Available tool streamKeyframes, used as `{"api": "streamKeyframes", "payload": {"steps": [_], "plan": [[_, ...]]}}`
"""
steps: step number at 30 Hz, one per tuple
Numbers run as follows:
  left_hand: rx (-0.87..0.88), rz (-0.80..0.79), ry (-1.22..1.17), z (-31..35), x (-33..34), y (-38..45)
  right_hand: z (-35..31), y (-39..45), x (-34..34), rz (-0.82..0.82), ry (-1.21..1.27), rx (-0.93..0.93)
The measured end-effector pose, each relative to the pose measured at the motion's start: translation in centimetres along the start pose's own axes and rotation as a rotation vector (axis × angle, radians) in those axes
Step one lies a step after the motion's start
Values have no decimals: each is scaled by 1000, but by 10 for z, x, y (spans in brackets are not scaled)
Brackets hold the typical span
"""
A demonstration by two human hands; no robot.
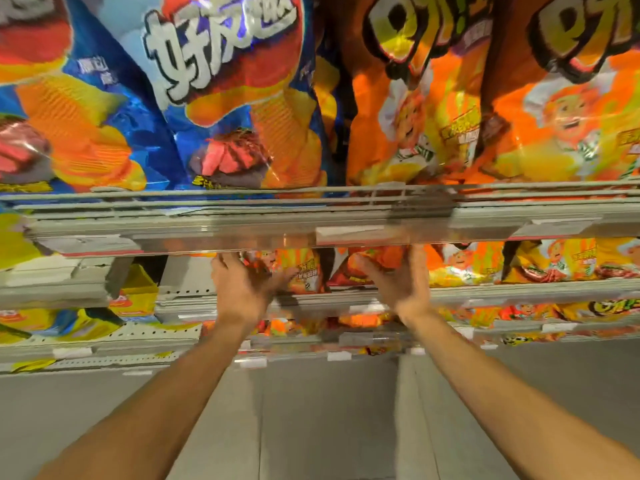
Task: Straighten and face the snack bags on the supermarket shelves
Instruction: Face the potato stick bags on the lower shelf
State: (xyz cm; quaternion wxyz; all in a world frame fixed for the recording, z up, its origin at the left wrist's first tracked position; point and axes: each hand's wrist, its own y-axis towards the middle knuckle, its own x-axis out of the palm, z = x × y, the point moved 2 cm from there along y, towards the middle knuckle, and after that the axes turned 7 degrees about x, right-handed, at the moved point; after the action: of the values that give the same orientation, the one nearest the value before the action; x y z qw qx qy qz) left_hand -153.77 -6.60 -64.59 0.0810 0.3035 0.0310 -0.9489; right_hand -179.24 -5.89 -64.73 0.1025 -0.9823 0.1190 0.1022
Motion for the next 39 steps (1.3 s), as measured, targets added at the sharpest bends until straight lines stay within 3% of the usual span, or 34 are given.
{"api": "streamKeyframes", "payload": {"steps": [3,7,12,16,19,22,27,30,34,39], "plan": [[-83,-139,-317,-5,5,21,2,11,-2,20,-99,-15],[-66,-184,-184,-9,11,33,6,22,-2,46,-224,115],[-208,-150,-289,-9,11,33,7,30,0,60,-187,206],[-317,-97,-452,-7,5,32,2,27,-1,152,-165,207],[-366,-81,-452,-6,-1,28,-9,22,1,133,-139,191],[-331,-76,-379,-4,-12,23,-25,10,5,14,114,201],[-294,-81,-434,3,-27,18,-35,-22,3,-36,98,183],[-264,-108,-419,14,-23,11,-23,-44,-8,-65,327,280],[-219,-160,-446,36,0,5,12,-83,-37,40,16,229],[-5,-219,-549,68,38,-12,58,-114,-77,112,-21,263]]}}
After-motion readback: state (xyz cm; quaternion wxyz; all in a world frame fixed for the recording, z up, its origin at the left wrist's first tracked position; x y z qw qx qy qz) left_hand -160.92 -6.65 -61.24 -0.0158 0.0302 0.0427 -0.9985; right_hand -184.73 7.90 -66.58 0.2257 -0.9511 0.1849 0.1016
